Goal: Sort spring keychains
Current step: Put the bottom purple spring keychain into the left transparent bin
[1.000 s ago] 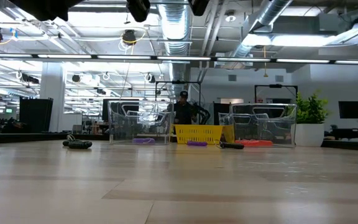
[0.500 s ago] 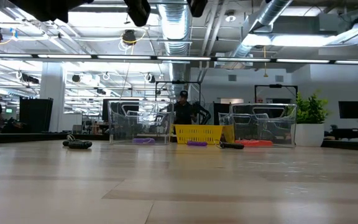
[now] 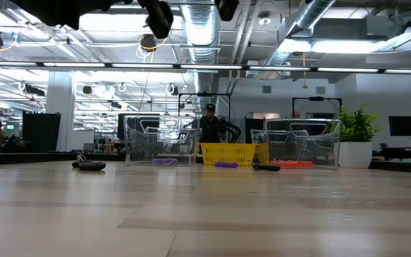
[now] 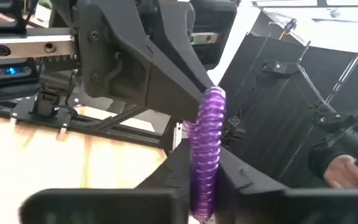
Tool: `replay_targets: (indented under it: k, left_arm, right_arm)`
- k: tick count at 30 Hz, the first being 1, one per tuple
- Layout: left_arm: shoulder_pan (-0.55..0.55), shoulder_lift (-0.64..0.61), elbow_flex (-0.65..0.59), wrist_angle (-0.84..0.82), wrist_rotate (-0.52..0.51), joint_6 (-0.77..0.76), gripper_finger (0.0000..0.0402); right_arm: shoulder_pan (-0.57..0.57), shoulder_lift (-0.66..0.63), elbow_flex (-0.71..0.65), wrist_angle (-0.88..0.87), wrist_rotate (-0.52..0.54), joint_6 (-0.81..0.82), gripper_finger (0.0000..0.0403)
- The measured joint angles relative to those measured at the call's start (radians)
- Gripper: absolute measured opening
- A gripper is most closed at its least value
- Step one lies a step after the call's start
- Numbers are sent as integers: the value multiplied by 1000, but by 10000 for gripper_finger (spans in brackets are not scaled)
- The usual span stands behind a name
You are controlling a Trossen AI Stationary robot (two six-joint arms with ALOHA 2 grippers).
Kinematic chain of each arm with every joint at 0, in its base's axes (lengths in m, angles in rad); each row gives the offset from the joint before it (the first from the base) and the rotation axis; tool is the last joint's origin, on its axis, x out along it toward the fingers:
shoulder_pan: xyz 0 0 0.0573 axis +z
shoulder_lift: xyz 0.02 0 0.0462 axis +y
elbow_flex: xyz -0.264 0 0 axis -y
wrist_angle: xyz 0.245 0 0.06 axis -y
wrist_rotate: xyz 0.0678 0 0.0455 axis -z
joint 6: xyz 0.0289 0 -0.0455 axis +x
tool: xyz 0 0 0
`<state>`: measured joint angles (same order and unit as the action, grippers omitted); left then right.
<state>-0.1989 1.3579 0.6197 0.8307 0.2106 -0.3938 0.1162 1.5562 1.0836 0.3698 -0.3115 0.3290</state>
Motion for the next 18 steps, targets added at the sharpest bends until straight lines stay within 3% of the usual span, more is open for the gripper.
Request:
replay_targets:
  k: [3, 8, 18]
  left_arm:
    - [0, 0, 0, -1, -10, 16, 18]
    - [0, 0, 0, -2, -23, 19, 42]
    - [29, 0, 0, -6, -24, 23, 24]
  right_arm:
    - [0, 0, 0, -1, 0, 2, 15]
    - [0, 0, 0, -3, 0, 2, 33]
    - [0, 0, 0, -3, 0, 1, 93]
